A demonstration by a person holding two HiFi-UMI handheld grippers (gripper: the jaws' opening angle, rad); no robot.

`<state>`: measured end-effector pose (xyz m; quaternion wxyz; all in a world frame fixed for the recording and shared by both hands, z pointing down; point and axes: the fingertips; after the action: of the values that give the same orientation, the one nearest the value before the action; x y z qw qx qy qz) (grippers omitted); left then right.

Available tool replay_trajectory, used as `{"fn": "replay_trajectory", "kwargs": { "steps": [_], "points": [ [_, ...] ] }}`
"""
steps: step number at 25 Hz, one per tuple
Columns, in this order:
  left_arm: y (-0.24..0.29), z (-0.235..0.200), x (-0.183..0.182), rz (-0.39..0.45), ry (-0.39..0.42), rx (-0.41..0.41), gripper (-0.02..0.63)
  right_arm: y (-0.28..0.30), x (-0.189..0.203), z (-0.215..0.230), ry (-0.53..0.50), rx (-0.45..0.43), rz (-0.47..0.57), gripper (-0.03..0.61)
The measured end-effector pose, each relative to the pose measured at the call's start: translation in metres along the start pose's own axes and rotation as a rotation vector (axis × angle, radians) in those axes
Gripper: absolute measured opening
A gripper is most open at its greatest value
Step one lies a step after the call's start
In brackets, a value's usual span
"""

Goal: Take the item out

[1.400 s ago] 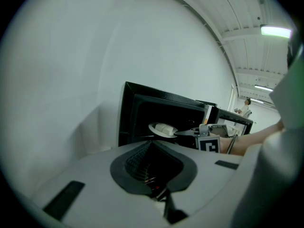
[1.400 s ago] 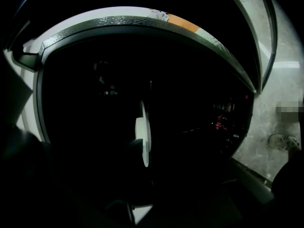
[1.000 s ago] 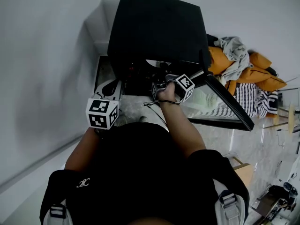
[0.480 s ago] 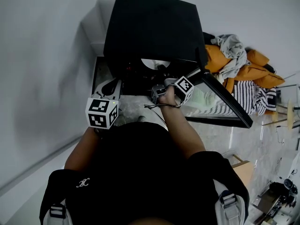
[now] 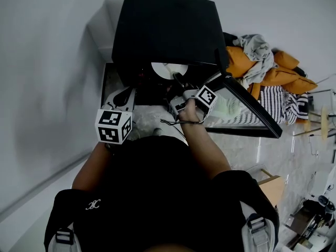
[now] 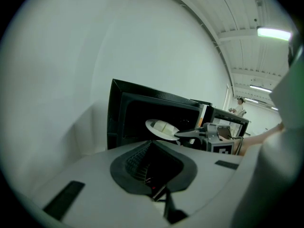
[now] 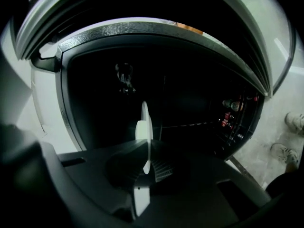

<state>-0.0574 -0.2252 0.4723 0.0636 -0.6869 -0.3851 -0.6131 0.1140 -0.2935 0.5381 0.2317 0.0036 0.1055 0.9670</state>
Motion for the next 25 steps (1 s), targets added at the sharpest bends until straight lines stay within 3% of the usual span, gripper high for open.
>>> {"fn": "replay_trajectory", "kwargs": {
  "steps": [11,21,25],
  "points": [
    [0.007,0.009,0.001,-0.01,0.01,0.04,0.008,-0.035,0.02,0.007,-0.09,0.039,-0.078,0.021],
    [0.019,0.01,0.001,-0.037,0.029,0.082,0.008,-0.074,0.031,0.011,-0.087,0.048,-0.11,0.021],
    [0.018,0.016,0.002,-0.043,0.04,0.099,0.008,-0.094,0.053,0.013,-0.069,0.056,-0.137,0.021]
  ]
}}
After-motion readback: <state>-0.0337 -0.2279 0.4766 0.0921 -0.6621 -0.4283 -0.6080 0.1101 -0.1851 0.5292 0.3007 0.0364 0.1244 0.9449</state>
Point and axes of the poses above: the fingertips, and each gripper's own axes: y forward along the fingers, z to its right, x out of its underside, and after that the axes turned 5 degrees about x, right-handed
